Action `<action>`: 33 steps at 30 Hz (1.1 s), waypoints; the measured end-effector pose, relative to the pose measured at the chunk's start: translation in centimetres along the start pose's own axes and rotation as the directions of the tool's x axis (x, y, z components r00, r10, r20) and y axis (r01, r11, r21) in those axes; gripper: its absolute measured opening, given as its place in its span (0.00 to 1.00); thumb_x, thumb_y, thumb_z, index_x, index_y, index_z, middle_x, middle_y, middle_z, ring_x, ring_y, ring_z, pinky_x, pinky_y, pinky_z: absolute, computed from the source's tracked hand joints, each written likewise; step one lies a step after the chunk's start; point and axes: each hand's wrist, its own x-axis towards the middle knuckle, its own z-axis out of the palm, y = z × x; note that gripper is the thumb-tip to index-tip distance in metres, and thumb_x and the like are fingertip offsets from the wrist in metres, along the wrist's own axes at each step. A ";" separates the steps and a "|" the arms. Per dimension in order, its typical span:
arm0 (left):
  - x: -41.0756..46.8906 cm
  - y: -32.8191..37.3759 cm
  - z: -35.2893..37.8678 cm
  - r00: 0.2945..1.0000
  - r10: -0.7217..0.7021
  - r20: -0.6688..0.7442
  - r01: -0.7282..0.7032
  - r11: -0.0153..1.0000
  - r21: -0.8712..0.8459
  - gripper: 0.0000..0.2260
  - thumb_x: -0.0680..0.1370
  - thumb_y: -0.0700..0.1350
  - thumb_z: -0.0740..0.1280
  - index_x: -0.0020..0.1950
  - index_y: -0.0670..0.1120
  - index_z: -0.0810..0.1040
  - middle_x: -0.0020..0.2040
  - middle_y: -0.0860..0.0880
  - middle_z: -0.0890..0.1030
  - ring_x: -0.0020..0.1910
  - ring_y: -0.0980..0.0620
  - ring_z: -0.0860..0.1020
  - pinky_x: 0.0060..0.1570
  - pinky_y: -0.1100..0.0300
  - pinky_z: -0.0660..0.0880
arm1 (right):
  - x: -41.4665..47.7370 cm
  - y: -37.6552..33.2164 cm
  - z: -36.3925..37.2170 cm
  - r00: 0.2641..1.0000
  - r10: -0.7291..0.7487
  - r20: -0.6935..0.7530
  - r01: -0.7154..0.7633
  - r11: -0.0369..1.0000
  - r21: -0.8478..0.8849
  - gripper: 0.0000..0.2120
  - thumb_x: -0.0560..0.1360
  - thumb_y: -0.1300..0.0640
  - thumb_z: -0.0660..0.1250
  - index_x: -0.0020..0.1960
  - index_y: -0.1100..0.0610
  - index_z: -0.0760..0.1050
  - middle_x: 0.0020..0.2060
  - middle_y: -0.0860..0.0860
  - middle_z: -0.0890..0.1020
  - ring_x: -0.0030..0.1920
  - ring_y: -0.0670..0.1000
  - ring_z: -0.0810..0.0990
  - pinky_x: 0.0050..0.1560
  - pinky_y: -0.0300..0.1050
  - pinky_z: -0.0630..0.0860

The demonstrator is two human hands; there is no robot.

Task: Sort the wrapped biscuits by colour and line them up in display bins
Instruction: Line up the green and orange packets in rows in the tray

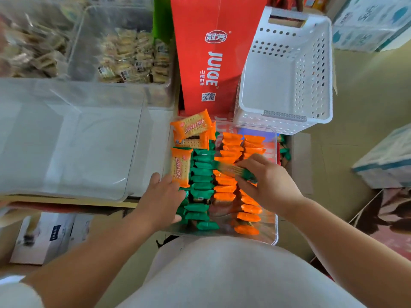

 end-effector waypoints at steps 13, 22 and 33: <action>0.3 -1.4 0.5 0.986 0.051 -0.158 -0.065 0.994 -0.085 0.15 0.72 0.57 0.75 0.53 0.50 0.81 0.51 0.50 0.80 0.56 0.46 0.72 0.59 0.43 0.65 | -1.2 -5.4 3.7 0.943 0.215 0.255 -0.252 0.960 0.122 0.16 0.69 0.51 0.76 0.56 0.53 0.83 0.46 0.47 0.81 0.43 0.50 0.80 0.43 0.48 0.79; 1.9 -2.6 -0.4 0.992 0.080 -0.101 -0.080 0.997 0.004 0.21 0.74 0.64 0.71 0.55 0.49 0.78 0.52 0.49 0.78 0.54 0.46 0.72 0.55 0.48 0.68 | -0.1 -8.8 3.6 0.949 0.027 0.315 -0.098 0.973 0.211 0.10 0.70 0.53 0.76 0.48 0.57 0.86 0.39 0.50 0.81 0.38 0.47 0.76 0.37 0.44 0.73; 3.1 -4.0 -0.6 0.983 0.166 -0.080 -0.167 0.986 -0.008 0.21 0.71 0.62 0.75 0.54 0.48 0.79 0.51 0.48 0.81 0.54 0.46 0.75 0.52 0.51 0.70 | 1.0 -10.5 8.7 0.802 0.178 0.570 -0.298 0.946 0.124 0.12 0.77 0.53 0.72 0.59 0.53 0.84 0.53 0.47 0.83 0.44 0.43 0.80 0.48 0.41 0.77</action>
